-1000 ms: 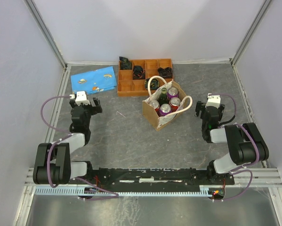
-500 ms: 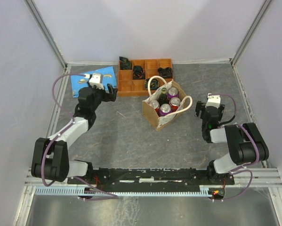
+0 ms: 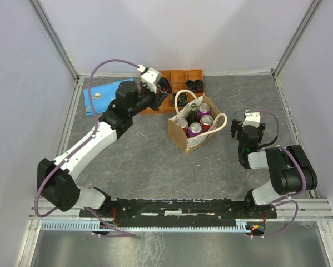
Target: Take the beverage out of the canvas bag
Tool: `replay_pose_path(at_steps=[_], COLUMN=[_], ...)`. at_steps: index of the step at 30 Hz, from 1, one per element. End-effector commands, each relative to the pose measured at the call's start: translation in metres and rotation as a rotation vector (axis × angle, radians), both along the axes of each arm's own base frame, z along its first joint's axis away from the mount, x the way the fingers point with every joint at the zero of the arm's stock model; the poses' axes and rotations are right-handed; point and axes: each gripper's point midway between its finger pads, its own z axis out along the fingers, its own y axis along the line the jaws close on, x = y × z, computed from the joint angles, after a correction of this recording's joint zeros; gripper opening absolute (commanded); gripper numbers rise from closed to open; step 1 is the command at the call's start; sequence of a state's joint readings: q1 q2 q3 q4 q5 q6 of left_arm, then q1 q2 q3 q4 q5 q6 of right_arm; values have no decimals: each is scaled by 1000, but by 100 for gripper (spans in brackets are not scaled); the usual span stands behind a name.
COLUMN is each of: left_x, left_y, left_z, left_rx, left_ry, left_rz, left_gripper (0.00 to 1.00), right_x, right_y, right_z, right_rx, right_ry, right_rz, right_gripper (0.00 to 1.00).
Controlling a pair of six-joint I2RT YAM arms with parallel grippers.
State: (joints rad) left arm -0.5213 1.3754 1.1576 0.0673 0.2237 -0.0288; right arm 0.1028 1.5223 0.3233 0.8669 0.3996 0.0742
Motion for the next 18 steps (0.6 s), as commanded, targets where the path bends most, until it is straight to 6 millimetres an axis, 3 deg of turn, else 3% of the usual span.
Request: replay_pose_path(at_steps=[1,7,11,12,13,14,18], left_x=[-42,-59,-69,-72,-73,-71,-55], left_y=[-39,-70,-97,-103,-111,-115,-128], left_z=[-3,-6,-9,-11,-15,-18,-45], left_rx=[155,169,157,158,167,177,266], left_ry=[16,-1,23,23,26,31,107], left_rz=[-185,-302,-427,-448,-461,-457,-414], left_gripper=[8,7,15,21,34,41,42], right_x=[13,12,12,12,13,12,13], right_y=[2,2,1,2,2,1,2], right_z=[20,19,19,19,20,19,19], right_rx=[13,13,13,13,13,13,13], right_ry=[-69,-67,-67,-68,-70,-68,-68], right_rz=[2,2,1,2,2,1,2], right_gripper=[99,99,99,99,99,99,99])
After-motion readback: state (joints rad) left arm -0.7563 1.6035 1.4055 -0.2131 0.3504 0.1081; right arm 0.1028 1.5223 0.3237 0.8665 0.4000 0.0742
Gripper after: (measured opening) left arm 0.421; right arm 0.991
